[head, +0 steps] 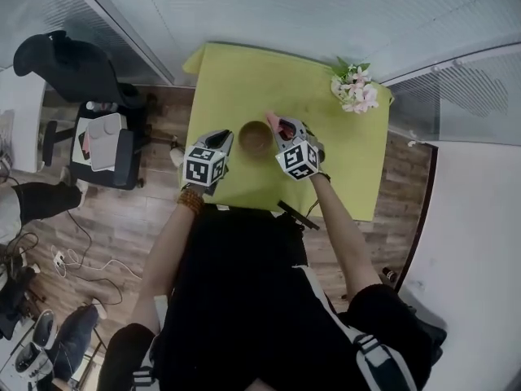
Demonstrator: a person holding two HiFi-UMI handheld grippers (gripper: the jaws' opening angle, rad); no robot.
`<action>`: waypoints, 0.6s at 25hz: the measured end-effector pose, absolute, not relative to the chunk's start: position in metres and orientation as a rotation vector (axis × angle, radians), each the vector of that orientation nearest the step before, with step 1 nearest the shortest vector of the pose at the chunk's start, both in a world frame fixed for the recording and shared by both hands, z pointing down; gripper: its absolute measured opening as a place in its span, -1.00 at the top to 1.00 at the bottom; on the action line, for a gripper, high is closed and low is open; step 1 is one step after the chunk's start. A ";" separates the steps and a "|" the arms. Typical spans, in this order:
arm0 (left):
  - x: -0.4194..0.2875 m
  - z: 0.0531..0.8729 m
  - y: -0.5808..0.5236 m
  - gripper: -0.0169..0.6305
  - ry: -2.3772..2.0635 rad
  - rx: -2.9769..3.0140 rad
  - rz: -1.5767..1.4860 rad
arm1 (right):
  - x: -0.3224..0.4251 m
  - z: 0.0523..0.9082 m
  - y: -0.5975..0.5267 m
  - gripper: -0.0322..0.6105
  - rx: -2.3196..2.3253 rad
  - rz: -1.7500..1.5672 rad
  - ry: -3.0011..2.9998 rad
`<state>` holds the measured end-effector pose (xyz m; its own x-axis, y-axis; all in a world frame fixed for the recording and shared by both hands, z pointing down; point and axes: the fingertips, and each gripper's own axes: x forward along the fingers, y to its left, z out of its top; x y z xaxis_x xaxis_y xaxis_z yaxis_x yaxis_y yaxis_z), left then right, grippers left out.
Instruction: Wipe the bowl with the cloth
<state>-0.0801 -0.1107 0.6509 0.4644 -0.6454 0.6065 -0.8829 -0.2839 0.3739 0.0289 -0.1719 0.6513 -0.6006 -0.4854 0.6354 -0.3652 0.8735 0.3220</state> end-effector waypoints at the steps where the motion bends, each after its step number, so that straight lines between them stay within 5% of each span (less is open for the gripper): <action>1: -0.078 0.658 -0.114 0.89 -1.253 2.015 0.444 | 0.028 0.661 -0.174 0.78 0.585 -0.231 -2.249; 9: -0.062 0.707 -0.123 0.87 -1.159 1.931 0.497 | 0.011 0.713 -0.164 0.73 0.384 -0.267 -2.136; 15: -0.059 0.724 -0.121 0.85 -1.118 1.898 0.520 | 0.014 0.718 -0.136 0.31 0.180 -0.165 -2.120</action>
<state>-0.0589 -0.1212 0.7244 0.5135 -0.5020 0.6959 -0.8557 -0.2390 0.4589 0.0142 -0.1359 0.7182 -0.5232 -0.1936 0.8299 -0.0631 0.9800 0.1888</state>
